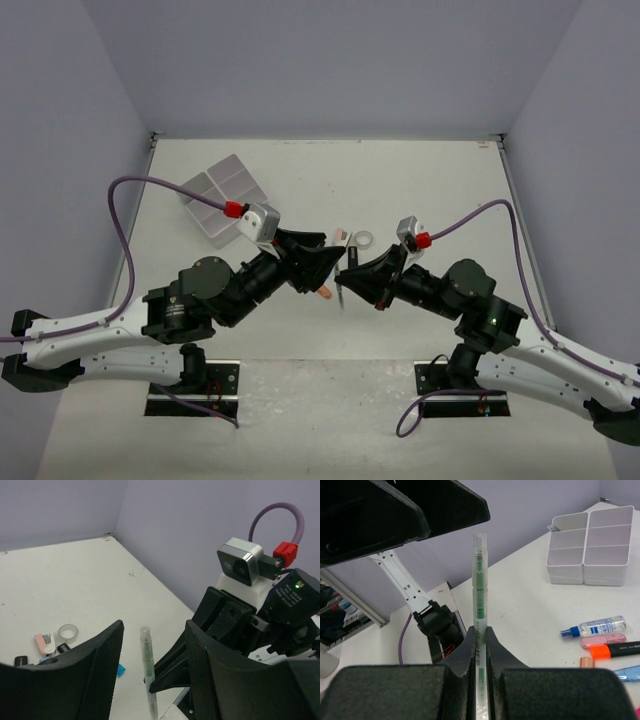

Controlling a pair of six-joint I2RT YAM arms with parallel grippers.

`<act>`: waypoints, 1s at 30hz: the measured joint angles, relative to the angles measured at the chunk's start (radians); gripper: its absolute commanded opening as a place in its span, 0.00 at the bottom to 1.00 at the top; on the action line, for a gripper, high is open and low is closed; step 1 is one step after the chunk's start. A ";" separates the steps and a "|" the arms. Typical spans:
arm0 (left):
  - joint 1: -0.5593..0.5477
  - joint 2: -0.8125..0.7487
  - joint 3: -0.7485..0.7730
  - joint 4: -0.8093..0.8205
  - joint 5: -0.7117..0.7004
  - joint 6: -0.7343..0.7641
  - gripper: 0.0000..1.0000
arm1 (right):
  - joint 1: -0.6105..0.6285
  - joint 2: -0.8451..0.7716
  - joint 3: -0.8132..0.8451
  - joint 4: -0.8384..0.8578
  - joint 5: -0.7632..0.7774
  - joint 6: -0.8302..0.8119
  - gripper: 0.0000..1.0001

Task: Sort the stationery into containers
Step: Close the pen cap on the pen.

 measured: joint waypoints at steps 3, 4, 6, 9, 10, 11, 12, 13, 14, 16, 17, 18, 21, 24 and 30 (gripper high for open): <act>0.000 0.002 0.000 0.016 0.044 0.000 0.50 | 0.000 0.007 0.000 0.000 -0.007 0.000 0.00; 0.000 0.003 0.000 0.020 0.053 0.000 0.50 | 0.000 0.007 0.000 -0.001 -0.008 0.000 0.00; 0.000 0.008 0.000 0.026 0.061 0.000 0.48 | 0.000 0.007 0.000 0.000 -0.009 0.000 0.00; 0.000 0.018 -0.001 0.026 0.060 -0.001 0.45 | 0.000 0.005 0.000 0.000 -0.010 0.000 0.00; 0.000 0.020 -0.001 0.026 0.058 -0.001 0.45 | 0.000 0.005 0.000 -0.002 -0.011 0.000 0.00; 0.000 0.021 -0.001 0.026 0.055 -0.002 0.45 | 0.000 0.003 0.000 -0.003 -0.011 0.000 0.00; 0.000 0.021 -0.001 0.026 0.051 -0.002 0.45 | 0.000 0.001 0.000 -0.003 -0.011 0.000 0.00; 0.000 0.022 -0.001 0.026 0.048 -0.002 0.45 | 0.000 -0.002 0.000 -0.003 -0.011 0.000 0.00; 0.000 0.022 -0.001 0.026 0.046 -0.002 0.45 | 0.000 -0.006 0.000 -0.002 -0.011 0.000 0.00; 0.001 0.022 -0.002 0.026 0.040 -0.003 0.43 | 0.000 -0.013 0.000 -0.001 -0.011 0.000 0.00; 0.002 0.022 -0.004 0.026 0.038 -0.003 0.40 | 0.000 -0.014 0.000 -0.001 -0.012 0.000 0.00; 0.002 0.023 -0.006 0.026 0.036 -0.003 0.37 | 0.000 -0.014 0.000 0.000 -0.012 0.000 0.00; 0.002 0.028 -0.011 0.026 0.034 -0.005 0.33 | 0.000 -0.015 0.000 0.000 -0.015 0.000 0.00; 0.003 0.039 -0.015 0.026 0.035 -0.007 0.25 | 0.000 -0.013 0.000 0.000 -0.024 0.000 0.00; 0.012 0.048 -0.018 0.028 0.055 -0.009 0.00 | 0.000 -0.017 0.000 0.000 -0.033 -0.001 0.00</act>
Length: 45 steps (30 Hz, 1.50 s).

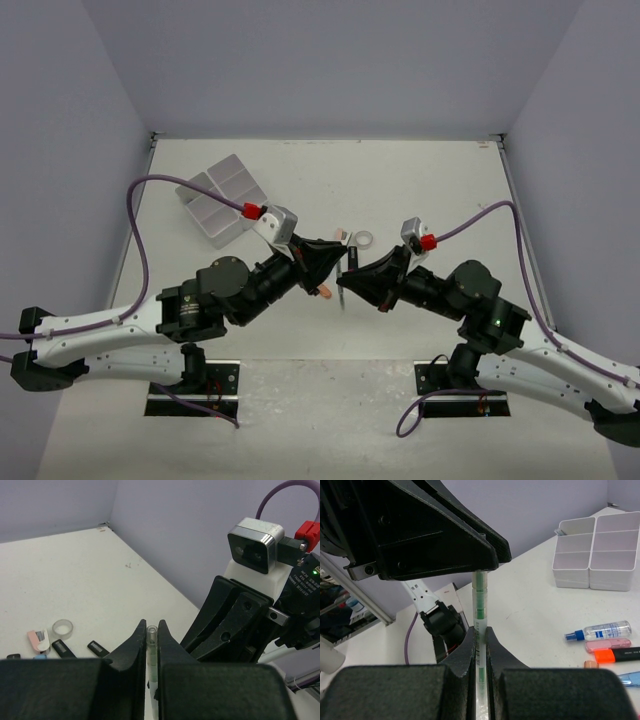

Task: Sort the stationery into containers
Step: Close the pen cap on the pen.

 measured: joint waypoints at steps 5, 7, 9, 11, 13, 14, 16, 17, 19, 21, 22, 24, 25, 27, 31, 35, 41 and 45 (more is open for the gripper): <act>0.006 -0.004 -0.012 0.031 0.021 -0.021 0.00 | 0.000 -0.001 0.017 -0.010 0.008 0.000 0.00; 0.010 -0.013 -0.037 0.067 0.024 -0.038 0.00 | 0.001 0.008 0.033 -0.024 0.020 0.000 0.00; 0.016 -0.024 -0.068 0.103 0.022 -0.054 0.00 | 0.002 0.028 0.051 -0.038 0.030 0.000 0.00; 0.024 -0.036 -0.102 0.137 0.014 -0.072 0.00 | 0.005 0.056 0.074 -0.053 0.037 0.000 0.00; 0.031 -0.048 -0.128 0.166 0.004 -0.086 0.00 | 0.007 0.084 0.096 -0.064 0.044 0.001 0.00; 0.033 -0.051 -0.136 0.179 -0.002 -0.092 0.00 | 0.008 0.094 0.107 -0.070 0.049 0.001 0.00; 0.039 -0.056 -0.153 0.212 -0.011 -0.107 0.00 | 0.009 0.114 0.134 -0.087 0.058 0.001 0.00; 0.042 -0.059 -0.159 0.225 -0.014 -0.114 0.00 | 0.010 0.122 0.147 -0.096 0.062 0.000 0.00; 0.044 -0.063 -0.172 0.253 -0.020 -0.128 0.00 | 0.012 0.135 0.172 -0.116 0.073 -0.002 0.00; 0.046 -0.069 -0.189 0.289 -0.027 -0.142 0.00 | 0.014 0.149 0.201 -0.139 0.078 -0.008 0.00; 0.047 -0.072 -0.199 0.308 -0.028 -0.149 0.00 | 0.014 0.156 0.215 -0.151 0.079 -0.011 0.00; 0.049 -0.078 -0.225 0.353 -0.029 -0.166 0.00 | 0.012 0.169 0.245 -0.183 0.079 -0.017 0.00; 0.049 -0.080 -0.237 0.372 -0.032 -0.175 0.00 | 0.010 0.174 0.256 -0.198 0.077 -0.018 0.00; 0.049 -0.082 -0.261 0.409 -0.035 -0.190 0.00 | 0.004 0.183 0.275 -0.226 0.074 -0.019 0.00; 0.049 -0.083 -0.319 0.486 -0.056 -0.218 0.00 | -0.005 0.204 0.282 -0.258 0.068 -0.010 0.00; 0.049 -0.075 -0.334 0.494 -0.075 -0.227 0.00 | -0.029 0.213 0.282 -0.279 0.043 0.013 0.00; 0.045 -0.059 -0.232 0.318 -0.119 -0.233 0.19 | -0.064 0.213 0.277 -0.266 -0.031 -0.005 0.00; 0.009 -0.043 -0.097 0.066 -0.128 -0.232 0.33 | -0.082 0.202 0.230 -0.124 -0.063 -0.037 0.00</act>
